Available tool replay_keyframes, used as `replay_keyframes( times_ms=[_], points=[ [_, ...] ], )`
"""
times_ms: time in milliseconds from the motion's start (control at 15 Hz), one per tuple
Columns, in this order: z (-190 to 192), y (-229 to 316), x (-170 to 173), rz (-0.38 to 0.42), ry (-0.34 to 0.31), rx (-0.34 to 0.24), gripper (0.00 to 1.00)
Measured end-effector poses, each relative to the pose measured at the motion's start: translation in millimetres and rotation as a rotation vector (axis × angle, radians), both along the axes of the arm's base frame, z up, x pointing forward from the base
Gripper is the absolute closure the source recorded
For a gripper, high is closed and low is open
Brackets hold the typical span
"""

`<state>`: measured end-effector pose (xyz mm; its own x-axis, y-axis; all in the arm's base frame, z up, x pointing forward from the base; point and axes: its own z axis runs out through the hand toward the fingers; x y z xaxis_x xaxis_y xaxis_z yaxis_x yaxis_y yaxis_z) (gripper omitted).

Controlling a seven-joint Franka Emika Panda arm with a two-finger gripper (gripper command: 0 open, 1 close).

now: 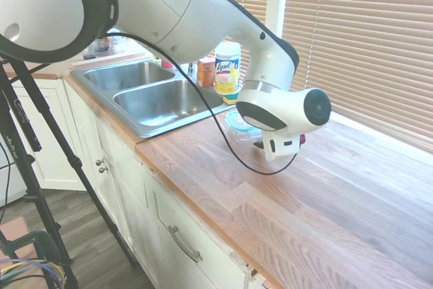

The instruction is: Uncover the lid of the food container

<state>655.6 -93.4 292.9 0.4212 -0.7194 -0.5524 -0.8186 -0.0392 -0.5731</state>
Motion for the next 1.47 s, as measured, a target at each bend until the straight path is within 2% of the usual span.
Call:
replay_keyframes(
  times_ms=[800, 1267, 1467],
  points=[
    [-5.7, -6.6, -1.1, -0.01, -0.007, 0.01, 1.0],
    [17.0, -16.2, -2.0, -0.019, -0.039, -0.007, 1.0],
    [31.8, -9.9, -1.6, 0.0, -0.058, -0.021, 1.0]
  ],
)
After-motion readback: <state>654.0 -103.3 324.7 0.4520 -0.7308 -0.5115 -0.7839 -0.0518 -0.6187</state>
